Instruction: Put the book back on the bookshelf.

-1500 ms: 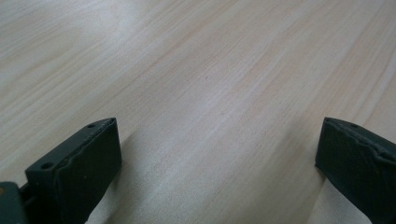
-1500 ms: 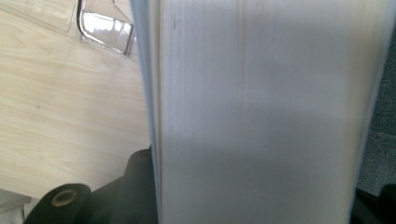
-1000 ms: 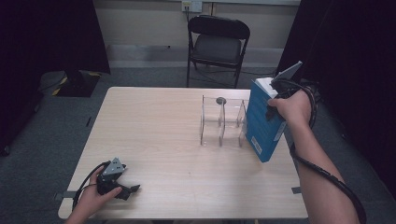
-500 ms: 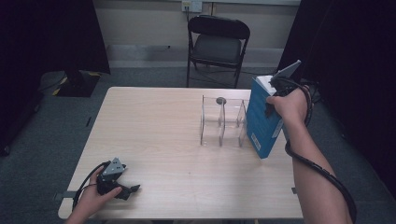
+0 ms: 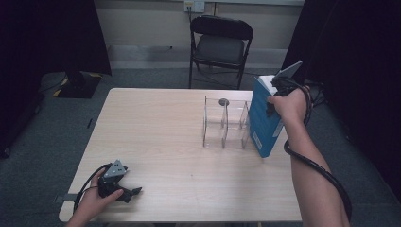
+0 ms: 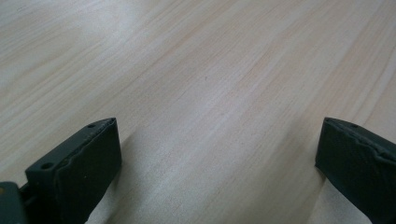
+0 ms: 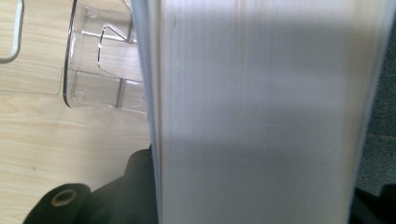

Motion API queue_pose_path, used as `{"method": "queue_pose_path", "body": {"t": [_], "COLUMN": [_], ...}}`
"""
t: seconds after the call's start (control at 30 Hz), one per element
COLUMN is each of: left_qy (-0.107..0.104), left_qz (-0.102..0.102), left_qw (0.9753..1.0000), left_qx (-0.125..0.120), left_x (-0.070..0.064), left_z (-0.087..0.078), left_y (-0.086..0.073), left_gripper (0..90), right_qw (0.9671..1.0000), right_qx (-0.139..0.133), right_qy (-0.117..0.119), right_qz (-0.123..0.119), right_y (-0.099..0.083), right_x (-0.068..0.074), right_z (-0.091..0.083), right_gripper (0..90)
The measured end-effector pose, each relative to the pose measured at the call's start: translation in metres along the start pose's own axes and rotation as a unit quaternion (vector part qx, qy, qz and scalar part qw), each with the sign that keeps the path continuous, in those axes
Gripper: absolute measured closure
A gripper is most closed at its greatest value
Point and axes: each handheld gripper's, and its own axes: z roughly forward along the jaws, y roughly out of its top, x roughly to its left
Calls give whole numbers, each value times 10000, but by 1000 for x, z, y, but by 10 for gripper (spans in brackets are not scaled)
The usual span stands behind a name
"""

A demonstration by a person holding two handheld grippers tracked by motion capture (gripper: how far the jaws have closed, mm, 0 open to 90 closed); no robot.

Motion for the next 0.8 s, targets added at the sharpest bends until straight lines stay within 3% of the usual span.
{"method": "queue_pose_path", "body": {"t": [0.8], "left_qy": [2], "left_qz": [0], "left_qw": [10000], "left_qx": [0], "left_x": [0], "left_z": [0], "left_y": [0], "left_gripper": [0], "right_qw": [9999], "right_qx": [-136], "right_qy": [-48], "right_qz": [24], "right_y": [10], "right_x": [5], "right_z": [10], "right_gripper": [616]}}
